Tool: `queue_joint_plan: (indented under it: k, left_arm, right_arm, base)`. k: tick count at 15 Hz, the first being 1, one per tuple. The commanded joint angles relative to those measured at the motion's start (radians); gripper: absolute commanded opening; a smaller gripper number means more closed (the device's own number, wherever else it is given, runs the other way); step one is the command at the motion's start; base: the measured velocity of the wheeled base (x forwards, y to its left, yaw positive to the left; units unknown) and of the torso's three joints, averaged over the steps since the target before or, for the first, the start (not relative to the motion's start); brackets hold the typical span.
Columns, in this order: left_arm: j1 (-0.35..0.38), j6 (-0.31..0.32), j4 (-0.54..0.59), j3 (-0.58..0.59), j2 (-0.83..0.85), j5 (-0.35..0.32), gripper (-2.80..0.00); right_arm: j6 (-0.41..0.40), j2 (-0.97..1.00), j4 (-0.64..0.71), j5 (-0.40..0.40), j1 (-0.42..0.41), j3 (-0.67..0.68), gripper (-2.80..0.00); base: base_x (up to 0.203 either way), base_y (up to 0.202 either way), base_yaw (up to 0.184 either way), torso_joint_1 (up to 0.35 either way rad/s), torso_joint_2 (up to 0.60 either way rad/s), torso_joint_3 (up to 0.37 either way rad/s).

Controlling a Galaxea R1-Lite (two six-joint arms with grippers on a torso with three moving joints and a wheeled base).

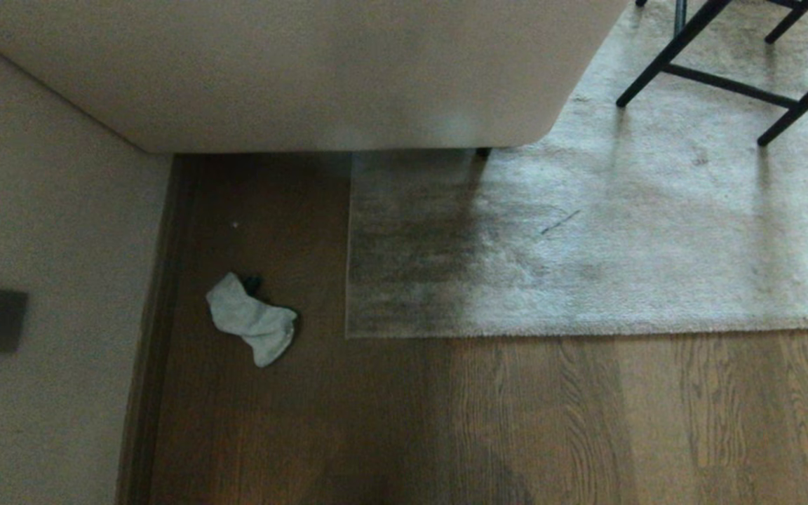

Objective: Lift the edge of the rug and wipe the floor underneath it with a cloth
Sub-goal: Pick up the rag

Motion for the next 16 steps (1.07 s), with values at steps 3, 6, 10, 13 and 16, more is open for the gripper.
queue_joint_plan:
  k: [3, 6, 10, 13, 16]
  left_arm:
    - [0.000, -0.001, 0.001, 0.000, 0.000, 0.001, -2.80]
    - [0.000, -0.001, 0.001, 0.000, 0.000, 0.001, -2.80]
    - [0.000, -0.001, 0.001, 0.000, 0.000, 0.001, -2.80]
    - [0.000, -0.001, 0.001, 0.000, 0.000, 0.001, -2.80]
    - [0.000, -0.001, 0.001, 0.000, 0.000, 0.001, -2.80]
  right_arm:
    - [-0.001, 0.000, 0.000, 0.000, 0.000, 0.000, -2.80]
    - [0.001, 0.000, 0.000, 0.000, 0.000, 0.000, -2.80]
    - [0.000, 0.000, 0.000, 0.000, 0.000, 0.000, -2.80]
    - [0.000, 0.000, 0.000, 0.000, 0.000, 0.000, -2.80]
    - [-0.001, 0.000, 0.000, 0.000, 0.000, 0.000, -2.80]
  base:
    - [0.000, 0.000, 0.000, 0.003, 0.00, -0.202]
    - [0.000, 0.000, 0.000, 0.003, 0.00, -0.191]
    - [0.000, 0.000, 0.000, 0.002, 0.00, -0.199]
    - [0.000, 0.000, 0.000, 0.001, 0.00, -0.196]
    - [0.000, 0.000, 0.000, 0.003, 0.00, -0.199]
